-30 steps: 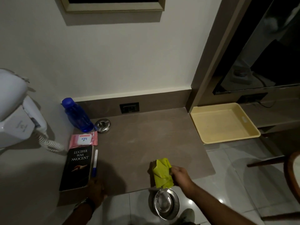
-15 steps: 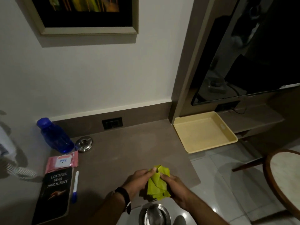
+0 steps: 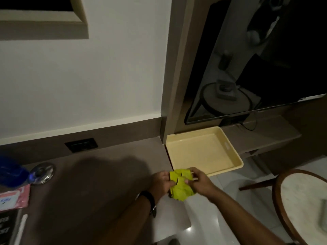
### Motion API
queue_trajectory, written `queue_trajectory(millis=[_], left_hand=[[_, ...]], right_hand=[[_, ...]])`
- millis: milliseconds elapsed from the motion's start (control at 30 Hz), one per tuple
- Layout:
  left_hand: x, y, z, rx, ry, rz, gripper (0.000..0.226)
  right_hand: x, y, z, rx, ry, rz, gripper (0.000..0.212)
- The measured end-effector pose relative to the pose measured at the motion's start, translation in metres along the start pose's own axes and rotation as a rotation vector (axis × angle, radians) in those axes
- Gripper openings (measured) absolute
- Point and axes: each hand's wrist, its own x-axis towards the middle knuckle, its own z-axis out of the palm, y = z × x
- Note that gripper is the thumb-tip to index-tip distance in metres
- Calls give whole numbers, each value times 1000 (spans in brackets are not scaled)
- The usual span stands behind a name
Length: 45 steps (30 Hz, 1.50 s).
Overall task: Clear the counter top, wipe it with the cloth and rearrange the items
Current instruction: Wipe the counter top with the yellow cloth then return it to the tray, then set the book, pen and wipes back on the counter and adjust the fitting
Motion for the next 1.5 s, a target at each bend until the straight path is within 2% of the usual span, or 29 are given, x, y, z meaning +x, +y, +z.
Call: queue_trajectory(millis=[67,200,267,400,500,567,667,733,800,833,900,933,1000,1033,1067,1133,1200,1300,1500], left_hand=[[30,12,15,9,-6,44,47],[86,23,36,85,87,66,40],[104,26,43,85,108,29,44],[128,21,55,83,11,-93,43],[136,8,58,214,-10,-201,45],[136,0,59,296,13,-255,39],[134,-5,61,339,36,-237,19],[128,-5,58,349,41,-180,16],[114,-3,50,303,56,-126,31],[103,-2,44,281,72,-115,30],[82,2,28,290,99,-123,22],[73,3,18,277,110,-130,27],[53,7,-9,302,152,-131,33],[42,10,-23,329,165,-139,26],[31,10,-37,334,169,-121,11],[12,9,-68,335,204,-100,38],[-14,10,-99,283,245,-104,49],[-51,-1,-146,268,314,-119,45],[-143,-40,-230,405,537,-134,35]], right_hand=[[31,-11,-25,-35,5,-1,37],[88,-23,-50,-55,33,41,40],[113,-21,-53,-115,49,101,38],[139,-7,-50,-302,43,194,42],[143,1,-48,-448,13,218,40],[144,5,-48,-521,-2,207,38],[141,10,-50,-564,19,183,37],[137,13,-52,-525,68,179,38],[129,15,-51,-405,162,161,38],[124,15,-49,-343,242,129,37],[113,13,-41,-288,412,51,29],[106,9,-32,-274,483,15,25],[90,-2,-6,-215,562,-57,19],[81,-9,11,-184,566,-95,16],[72,-16,29,-159,550,-131,14],[54,-30,69,-129,476,-203,11],[37,-43,104,-150,375,-267,11],[16,-62,148,-274,261,-332,11],[-22,-82,215,-350,120,-356,13]])
